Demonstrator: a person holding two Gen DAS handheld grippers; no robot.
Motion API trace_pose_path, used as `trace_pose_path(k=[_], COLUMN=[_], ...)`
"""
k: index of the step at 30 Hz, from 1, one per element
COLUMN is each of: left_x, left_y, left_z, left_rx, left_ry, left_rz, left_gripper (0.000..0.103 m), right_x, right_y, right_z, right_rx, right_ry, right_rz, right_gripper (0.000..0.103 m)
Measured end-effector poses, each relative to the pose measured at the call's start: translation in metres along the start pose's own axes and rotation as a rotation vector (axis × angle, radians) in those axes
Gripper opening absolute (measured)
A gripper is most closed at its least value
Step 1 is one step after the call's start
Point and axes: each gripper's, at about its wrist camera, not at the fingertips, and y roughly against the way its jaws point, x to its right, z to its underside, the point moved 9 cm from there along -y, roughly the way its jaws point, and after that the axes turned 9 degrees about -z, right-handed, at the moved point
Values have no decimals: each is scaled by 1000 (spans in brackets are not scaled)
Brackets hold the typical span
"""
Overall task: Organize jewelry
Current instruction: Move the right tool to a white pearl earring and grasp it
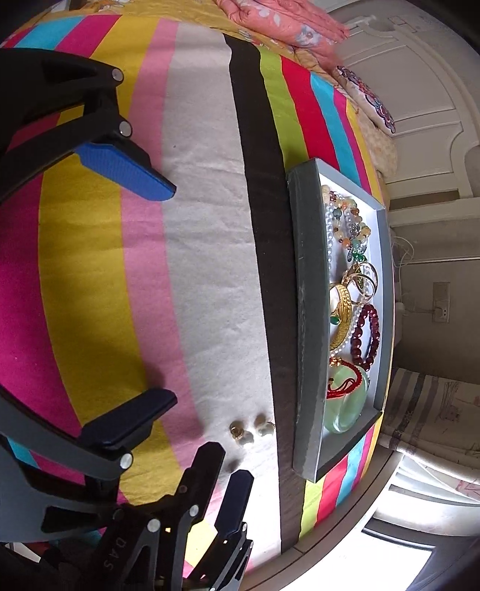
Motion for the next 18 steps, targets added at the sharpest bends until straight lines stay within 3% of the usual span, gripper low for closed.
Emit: trace_pose_path(k=[3,6,14,18], left_x=[-13,-21,-21,-20], left_y=[-1,2,4,4], left_z=[0,-1,-1,0], left_rx=[-6,5,12,12], left_ry=[59,111,125,125], left_rz=[-30,-2,12,12], left_gripper=[100,100,100,100], right_x=[-1,-6,-12,-10], right_y=[-5,-12,-13,-11], right_z=[-3,-7,-9,-9], right_rx=[-12,-25,-28,-17], right_ry=[33,72,106,96], right_rz=[28,32,34,33], right_gripper=[41,34,17,16])
